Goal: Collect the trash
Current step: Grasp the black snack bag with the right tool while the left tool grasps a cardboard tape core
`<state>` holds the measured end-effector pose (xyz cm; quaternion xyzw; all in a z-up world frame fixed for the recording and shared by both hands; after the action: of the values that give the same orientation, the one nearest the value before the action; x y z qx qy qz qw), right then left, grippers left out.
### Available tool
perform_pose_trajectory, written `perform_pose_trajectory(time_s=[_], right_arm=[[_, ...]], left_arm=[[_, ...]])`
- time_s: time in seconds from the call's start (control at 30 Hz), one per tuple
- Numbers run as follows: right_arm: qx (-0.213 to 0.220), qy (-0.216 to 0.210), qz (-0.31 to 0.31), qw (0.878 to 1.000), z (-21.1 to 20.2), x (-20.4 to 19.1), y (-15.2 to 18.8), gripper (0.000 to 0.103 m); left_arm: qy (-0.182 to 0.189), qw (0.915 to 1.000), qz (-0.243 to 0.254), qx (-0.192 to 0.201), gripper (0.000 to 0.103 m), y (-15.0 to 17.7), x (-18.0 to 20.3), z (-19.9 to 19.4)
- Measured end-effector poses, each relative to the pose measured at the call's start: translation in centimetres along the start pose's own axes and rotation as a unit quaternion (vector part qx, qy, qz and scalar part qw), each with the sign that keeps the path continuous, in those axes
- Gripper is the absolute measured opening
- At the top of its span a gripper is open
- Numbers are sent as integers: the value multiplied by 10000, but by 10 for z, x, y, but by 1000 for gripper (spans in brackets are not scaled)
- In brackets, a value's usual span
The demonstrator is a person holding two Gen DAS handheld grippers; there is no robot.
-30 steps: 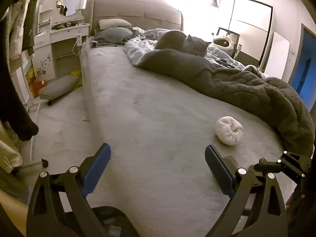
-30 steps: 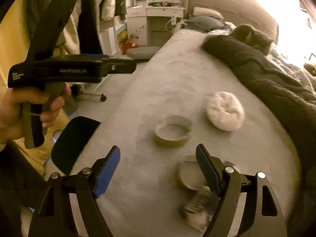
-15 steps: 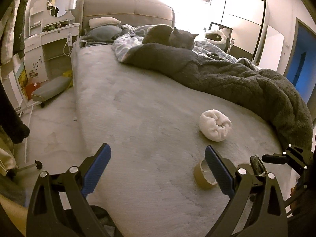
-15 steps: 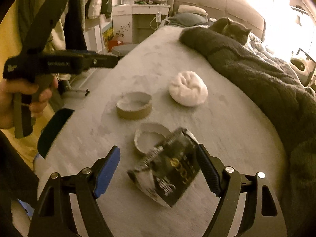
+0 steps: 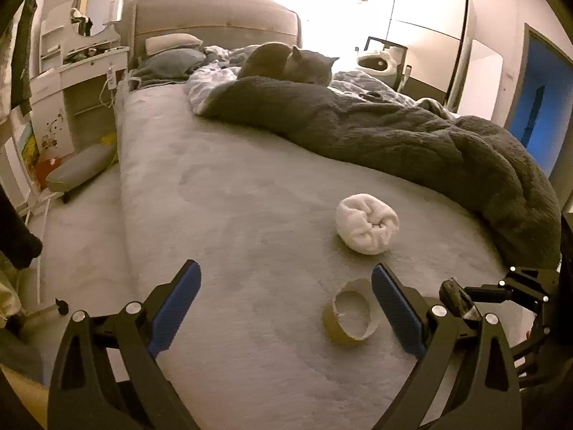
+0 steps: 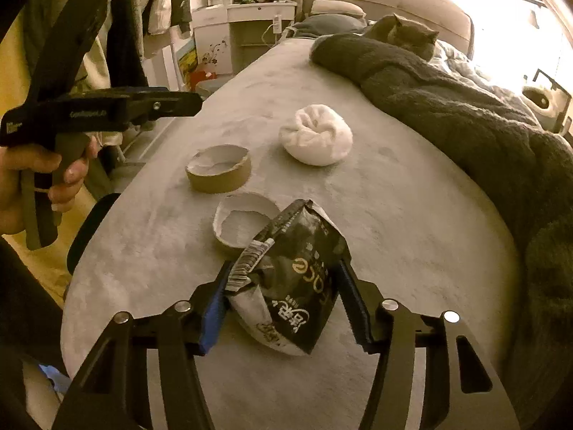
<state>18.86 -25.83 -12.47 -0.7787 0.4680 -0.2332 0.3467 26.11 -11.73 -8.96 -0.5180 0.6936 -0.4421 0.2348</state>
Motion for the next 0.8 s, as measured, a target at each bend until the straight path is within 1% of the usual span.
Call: perform_pose_trajectory(time_s=[0.2, 0.4, 0.53, 0.6, 0.67, 0.7, 0.73, 0.8], right_arm=[[80, -16, 280, 9996, -8, 12, 1, 47], [178, 137, 659, 9976, -16, 32, 1, 34], [77, 212, 873, 9959, -13, 43, 8, 30], [53, 293, 880, 9957, -12, 47, 9, 26], [53, 336, 923, 9951, -13, 50, 10, 22], [78, 302, 986, 9946, -14, 51, 10, 22], [114, 254, 1050, 9941, -15, 52, 10, 22], [160, 209, 1121, 9934, -17, 53, 9, 21]], left_arm=[[130, 9999, 107, -20, 98, 4, 12, 4], [351, 9989, 275, -113, 97, 11, 28, 10], [477, 9979, 356, -237, 97, 18, 38, 15], [524, 9975, 395, -281, 97, 21, 42, 17], [547, 9970, 453, -310, 94, 23, 46, 19], [537, 9967, 513, -330, 92, 24, 48, 20], [513, 9964, 571, -351, 87, 26, 50, 21], [448, 9961, 644, -413, 84, 29, 51, 26]])
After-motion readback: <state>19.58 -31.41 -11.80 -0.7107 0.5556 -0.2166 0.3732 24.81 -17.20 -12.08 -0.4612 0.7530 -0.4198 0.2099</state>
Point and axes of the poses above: each gripper's, at about its wrist camera, not at the fingertips, and z roughly the way its jaws point, x to its right, y to its underside, the point moved 9 cm from there along z, roughly the way its jaws point, and after that the axes turned 8 degrees about x, right-handed, at the moved point
